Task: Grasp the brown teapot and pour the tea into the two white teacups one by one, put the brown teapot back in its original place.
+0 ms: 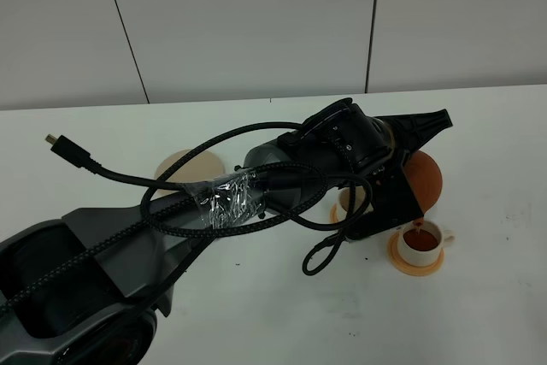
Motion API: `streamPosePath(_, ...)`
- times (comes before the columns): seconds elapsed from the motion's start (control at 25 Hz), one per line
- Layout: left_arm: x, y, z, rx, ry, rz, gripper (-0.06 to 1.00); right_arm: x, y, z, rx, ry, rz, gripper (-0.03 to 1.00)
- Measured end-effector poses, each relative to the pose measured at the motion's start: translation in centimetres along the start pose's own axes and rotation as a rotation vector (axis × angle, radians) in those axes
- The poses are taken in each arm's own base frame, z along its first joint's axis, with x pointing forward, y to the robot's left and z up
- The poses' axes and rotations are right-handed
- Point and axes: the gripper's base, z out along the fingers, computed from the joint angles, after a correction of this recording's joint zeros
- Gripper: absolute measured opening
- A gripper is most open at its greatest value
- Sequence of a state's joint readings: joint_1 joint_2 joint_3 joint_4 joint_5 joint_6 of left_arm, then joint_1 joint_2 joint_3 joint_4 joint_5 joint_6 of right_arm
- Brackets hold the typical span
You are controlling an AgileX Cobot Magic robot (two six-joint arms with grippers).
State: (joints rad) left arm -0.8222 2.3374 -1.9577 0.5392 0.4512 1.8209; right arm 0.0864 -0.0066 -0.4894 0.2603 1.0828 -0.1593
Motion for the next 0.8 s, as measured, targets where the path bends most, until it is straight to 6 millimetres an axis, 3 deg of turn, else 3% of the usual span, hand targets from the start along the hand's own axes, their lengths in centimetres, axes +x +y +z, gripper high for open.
streamPosePath(0.8,0.08,0.35,-0.01,-0.038,0.01,0.06,0.17,0.0,0.0,0.0,0.0,0.0,0.0,0.24)
